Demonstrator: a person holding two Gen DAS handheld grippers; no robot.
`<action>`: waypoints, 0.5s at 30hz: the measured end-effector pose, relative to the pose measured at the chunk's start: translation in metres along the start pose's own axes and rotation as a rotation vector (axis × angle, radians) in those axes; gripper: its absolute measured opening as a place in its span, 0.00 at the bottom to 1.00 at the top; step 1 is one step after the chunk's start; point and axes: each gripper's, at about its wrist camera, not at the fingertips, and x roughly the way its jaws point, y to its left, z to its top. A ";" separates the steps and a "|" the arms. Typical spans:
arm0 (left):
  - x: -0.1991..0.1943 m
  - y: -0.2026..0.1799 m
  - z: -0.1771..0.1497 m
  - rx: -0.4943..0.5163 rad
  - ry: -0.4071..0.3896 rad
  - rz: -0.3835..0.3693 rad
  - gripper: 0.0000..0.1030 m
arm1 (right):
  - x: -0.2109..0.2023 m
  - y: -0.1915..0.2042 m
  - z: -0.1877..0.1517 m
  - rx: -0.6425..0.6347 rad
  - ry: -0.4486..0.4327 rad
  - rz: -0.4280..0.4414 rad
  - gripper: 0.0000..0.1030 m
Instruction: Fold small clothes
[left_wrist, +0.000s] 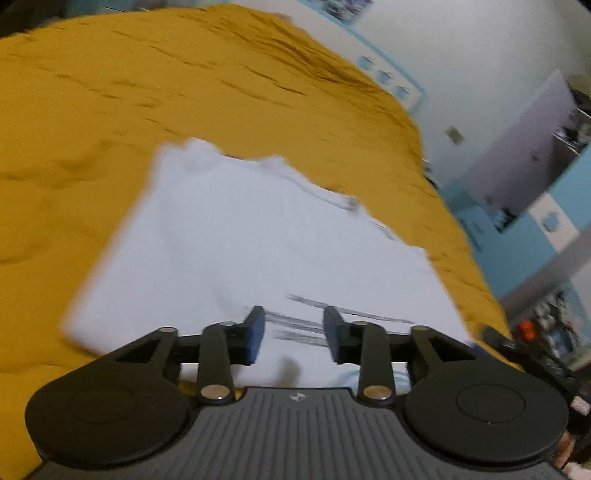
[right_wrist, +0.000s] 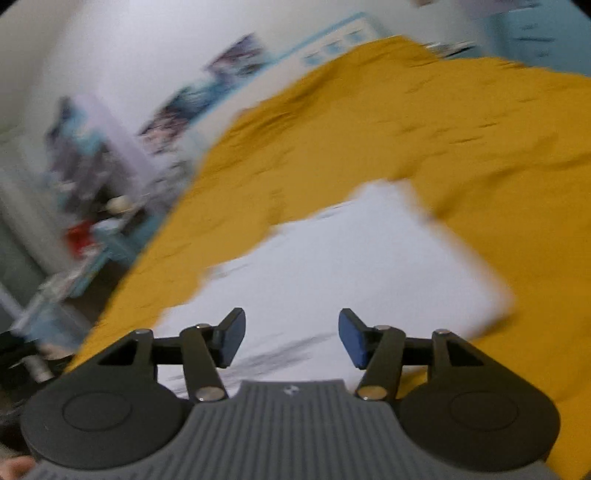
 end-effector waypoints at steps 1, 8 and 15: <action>0.008 -0.007 -0.002 0.007 0.006 -0.016 0.40 | 0.013 0.013 -0.007 -0.010 0.027 0.028 0.51; 0.041 -0.012 -0.021 0.032 0.050 0.012 0.40 | 0.061 0.029 -0.049 0.044 0.113 0.038 0.46; 0.001 0.036 -0.008 -0.034 -0.012 0.109 0.36 | 0.003 -0.050 -0.018 0.153 -0.061 -0.153 0.44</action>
